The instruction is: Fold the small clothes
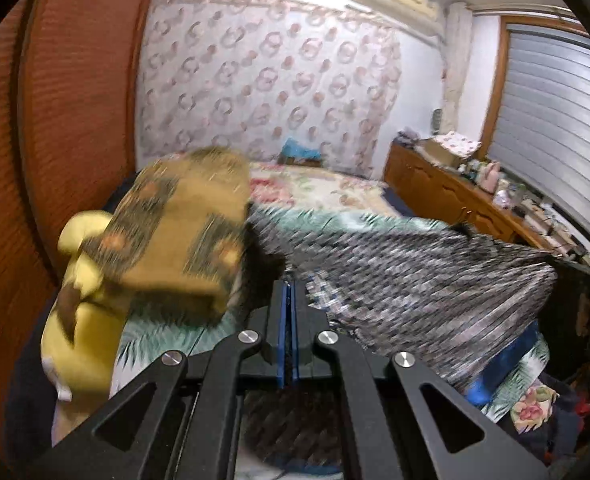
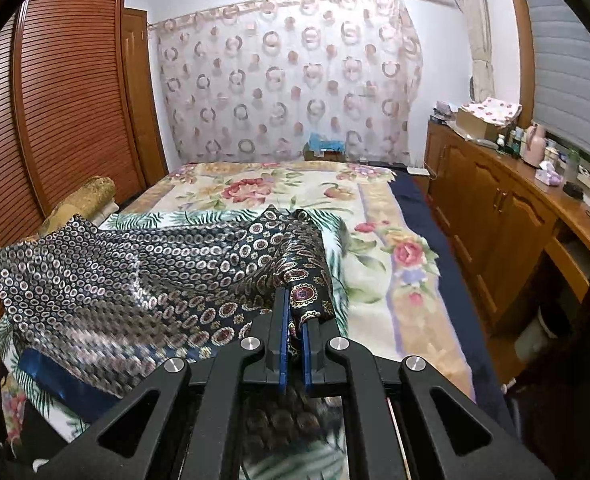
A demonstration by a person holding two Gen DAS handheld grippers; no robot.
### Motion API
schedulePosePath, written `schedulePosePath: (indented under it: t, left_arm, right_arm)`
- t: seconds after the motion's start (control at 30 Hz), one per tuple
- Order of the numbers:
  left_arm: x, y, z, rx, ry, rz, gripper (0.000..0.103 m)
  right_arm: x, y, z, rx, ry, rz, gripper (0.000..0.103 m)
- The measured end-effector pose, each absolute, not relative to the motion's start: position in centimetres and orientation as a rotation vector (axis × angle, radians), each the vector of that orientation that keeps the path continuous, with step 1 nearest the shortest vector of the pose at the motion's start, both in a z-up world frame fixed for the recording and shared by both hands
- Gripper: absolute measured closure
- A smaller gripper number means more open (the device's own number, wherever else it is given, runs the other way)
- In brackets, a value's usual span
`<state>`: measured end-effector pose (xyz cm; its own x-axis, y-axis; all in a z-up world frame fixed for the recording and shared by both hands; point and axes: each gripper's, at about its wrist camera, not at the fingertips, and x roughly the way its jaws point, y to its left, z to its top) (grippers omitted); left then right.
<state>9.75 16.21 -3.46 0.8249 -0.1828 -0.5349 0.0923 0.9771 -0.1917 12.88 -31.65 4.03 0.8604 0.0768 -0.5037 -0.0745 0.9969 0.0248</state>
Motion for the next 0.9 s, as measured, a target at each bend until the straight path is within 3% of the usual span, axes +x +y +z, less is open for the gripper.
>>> schedulePosePath:
  t: [0.23, 0.5, 0.63, 0.67, 0.73, 0.77, 0.83, 0.9]
  left_arm:
    - [9.4, 17.4, -10.5, -0.204, 0.748, -0.091, 0.1]
    - [9.8, 15.8, -11.6, -0.15, 0.806, -0.084, 0.1]
    - [9.4, 16.4, -10.6, -0.178, 0.784, -0.1, 0.099]
    - [9.3, 16.5, -10.1, -0.173, 0.772, -0.093, 0.096]
    - [9.0, 16.6, -9.0, -0.164, 0.74, -0.092, 0.077]
    - [8.9, 16.6, -8.5, -0.16, 0.725, -0.094, 0.074]
    - [8.8, 16.6, -7.5, -0.154, 0.697, -0.104, 0.057]
    - [9.2, 16.6, -6.9, -0.146, 0.689, -0.117, 0.055]
  right_arm:
    - [13.1, -31.9, 0.9, 0.015, 0.645, 0.061, 0.098]
    - [15.9, -31.4, -0.5, 0.001, 0.745, 0.061, 0.098]
    - [15.6, -32.1, 0.7, 0.024, 0.727, 0.061, 0.083]
    - [15.4, -32.4, 1.3, 0.029, 0.715, 0.063, 0.079]
    - [14.8, -32.9, 2.3, 0.031, 0.685, 0.064, 0.074]
    - [14.7, -33.0, 2.8, 0.029, 0.667, 0.066, 0.072]
    - [14.6, -33.3, 4.2, 0.02, 0.633, 0.06, 0.065]
    - [14.9, -33.3, 5.5, 0.005, 0.61, 0.05, 0.064]
